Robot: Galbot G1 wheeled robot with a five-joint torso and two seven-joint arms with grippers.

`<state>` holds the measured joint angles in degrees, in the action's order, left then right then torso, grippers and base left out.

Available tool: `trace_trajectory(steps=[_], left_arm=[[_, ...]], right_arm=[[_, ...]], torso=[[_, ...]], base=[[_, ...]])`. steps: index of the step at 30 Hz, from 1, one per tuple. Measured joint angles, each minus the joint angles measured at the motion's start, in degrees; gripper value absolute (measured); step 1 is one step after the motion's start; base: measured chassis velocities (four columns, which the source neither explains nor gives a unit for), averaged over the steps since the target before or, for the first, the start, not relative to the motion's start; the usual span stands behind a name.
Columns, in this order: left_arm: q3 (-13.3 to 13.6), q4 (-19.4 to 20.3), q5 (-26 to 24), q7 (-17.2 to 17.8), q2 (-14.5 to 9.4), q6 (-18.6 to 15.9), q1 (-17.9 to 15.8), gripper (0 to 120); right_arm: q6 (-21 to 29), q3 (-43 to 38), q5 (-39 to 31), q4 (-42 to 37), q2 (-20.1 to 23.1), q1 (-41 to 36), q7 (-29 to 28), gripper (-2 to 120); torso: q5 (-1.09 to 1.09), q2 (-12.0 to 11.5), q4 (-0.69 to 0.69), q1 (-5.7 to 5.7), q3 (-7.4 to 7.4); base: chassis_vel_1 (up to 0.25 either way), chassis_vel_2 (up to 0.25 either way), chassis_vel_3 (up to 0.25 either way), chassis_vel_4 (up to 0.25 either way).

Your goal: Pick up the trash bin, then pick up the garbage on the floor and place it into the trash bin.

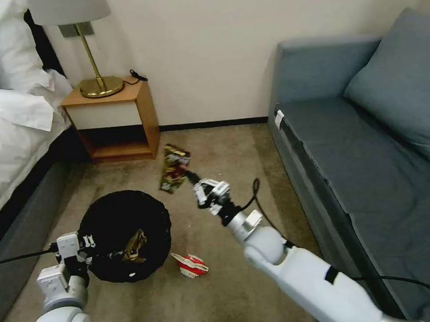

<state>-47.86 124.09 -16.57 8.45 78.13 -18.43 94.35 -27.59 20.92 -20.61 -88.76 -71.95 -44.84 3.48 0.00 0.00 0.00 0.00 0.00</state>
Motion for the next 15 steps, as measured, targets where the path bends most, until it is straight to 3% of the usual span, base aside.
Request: trace_trajectory(steps=[15], left_arm=[[0.7, 1.9, -1.1, -1.3, 1.1, -0.4, 0.0, 6]], right_arm=[[0.5, 8.5, 1.7, 5.0, -5.3, 0.5, 2.9, 0]], torso=[[-0.01, 0.0, 0.00, 0.00, 0.00]], base=[[0.000, 0.000, 0.000, 0.000]])
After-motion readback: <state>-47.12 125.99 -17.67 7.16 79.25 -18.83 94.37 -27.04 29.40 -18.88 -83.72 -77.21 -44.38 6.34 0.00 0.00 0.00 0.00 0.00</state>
